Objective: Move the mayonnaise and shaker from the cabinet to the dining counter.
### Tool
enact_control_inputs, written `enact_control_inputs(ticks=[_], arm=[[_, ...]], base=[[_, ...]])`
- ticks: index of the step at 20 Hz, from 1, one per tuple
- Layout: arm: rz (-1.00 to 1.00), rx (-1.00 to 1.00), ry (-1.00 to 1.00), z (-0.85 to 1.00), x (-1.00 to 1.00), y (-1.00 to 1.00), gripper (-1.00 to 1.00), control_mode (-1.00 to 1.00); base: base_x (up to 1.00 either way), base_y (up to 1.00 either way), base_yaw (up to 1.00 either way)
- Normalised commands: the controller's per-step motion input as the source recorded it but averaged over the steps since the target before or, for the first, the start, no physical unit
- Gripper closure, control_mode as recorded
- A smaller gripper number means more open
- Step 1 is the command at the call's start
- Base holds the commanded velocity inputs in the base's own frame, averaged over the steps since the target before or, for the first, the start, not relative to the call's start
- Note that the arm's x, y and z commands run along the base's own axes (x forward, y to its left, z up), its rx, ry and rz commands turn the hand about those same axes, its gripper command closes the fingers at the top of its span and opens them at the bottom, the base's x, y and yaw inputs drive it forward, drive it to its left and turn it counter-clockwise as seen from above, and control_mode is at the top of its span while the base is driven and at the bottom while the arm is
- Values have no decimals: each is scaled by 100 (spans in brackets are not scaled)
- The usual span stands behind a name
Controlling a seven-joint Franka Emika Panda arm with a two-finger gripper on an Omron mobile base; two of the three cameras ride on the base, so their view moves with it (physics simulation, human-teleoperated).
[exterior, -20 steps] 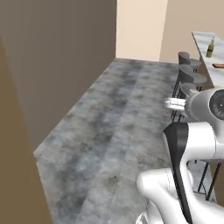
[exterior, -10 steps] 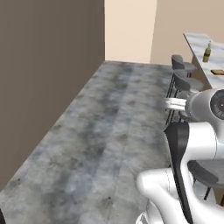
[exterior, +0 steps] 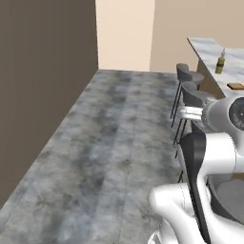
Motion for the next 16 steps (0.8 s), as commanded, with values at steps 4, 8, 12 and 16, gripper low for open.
enact_control_inputs(ticks=[4,8,12,16], arm=[[0,0,0,0,0,0,100,100],[0,0,0,0,0,0,100,100],[0,0,0,0,0,0,100,100],[0,0,0,0,0,0,100,100]], base=[[71,9,-29],[67,12,-34],[59,17,-43],[58,24,-49]])
